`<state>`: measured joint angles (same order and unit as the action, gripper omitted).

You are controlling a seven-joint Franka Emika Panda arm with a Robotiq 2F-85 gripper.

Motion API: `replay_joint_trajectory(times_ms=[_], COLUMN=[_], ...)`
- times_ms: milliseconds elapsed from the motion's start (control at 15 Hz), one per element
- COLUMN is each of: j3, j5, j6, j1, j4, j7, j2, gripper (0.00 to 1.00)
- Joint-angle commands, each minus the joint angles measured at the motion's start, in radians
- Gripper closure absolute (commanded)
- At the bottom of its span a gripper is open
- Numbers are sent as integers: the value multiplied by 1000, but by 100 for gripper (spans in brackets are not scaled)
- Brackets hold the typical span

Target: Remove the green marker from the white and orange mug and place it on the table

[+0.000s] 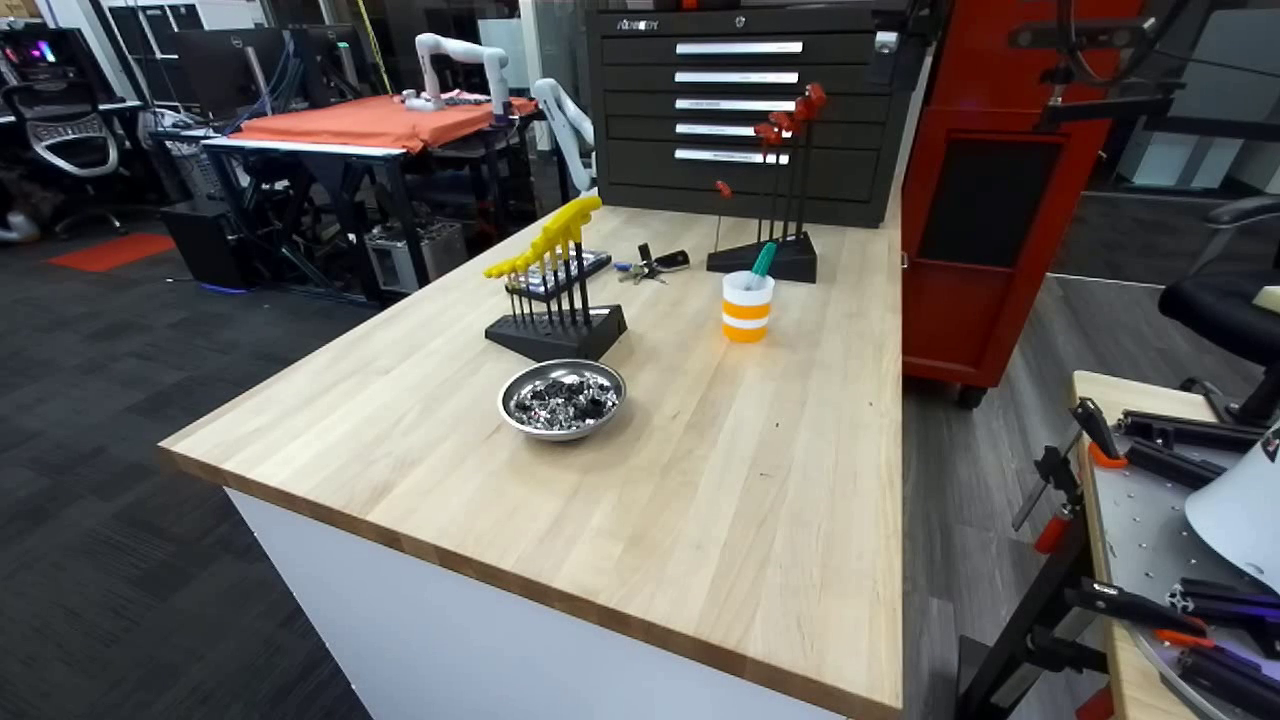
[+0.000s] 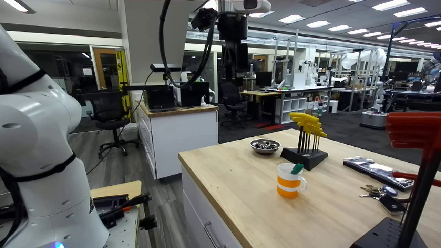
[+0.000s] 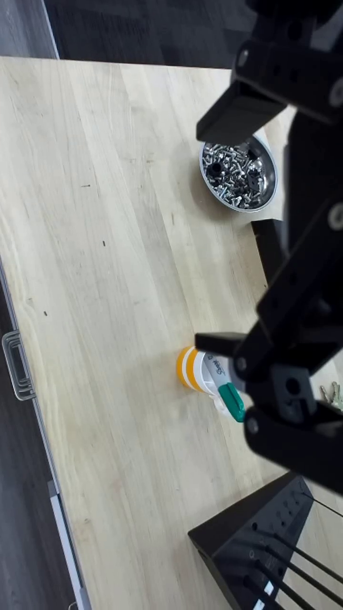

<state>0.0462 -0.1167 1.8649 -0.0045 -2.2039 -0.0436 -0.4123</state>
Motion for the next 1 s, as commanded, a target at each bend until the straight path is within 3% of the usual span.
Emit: replay_joint_trajectory(times_ms=[0, 533, 933], j3=[-8, 41, 83], j5=[43, 162, 174], j6=[39, 175, 243], j1=[-14, -28, -41], j4=[-7, 13, 60], j7=[35, 237, 377], j2=[19, 131, 233], gripper=[0, 0, 0])
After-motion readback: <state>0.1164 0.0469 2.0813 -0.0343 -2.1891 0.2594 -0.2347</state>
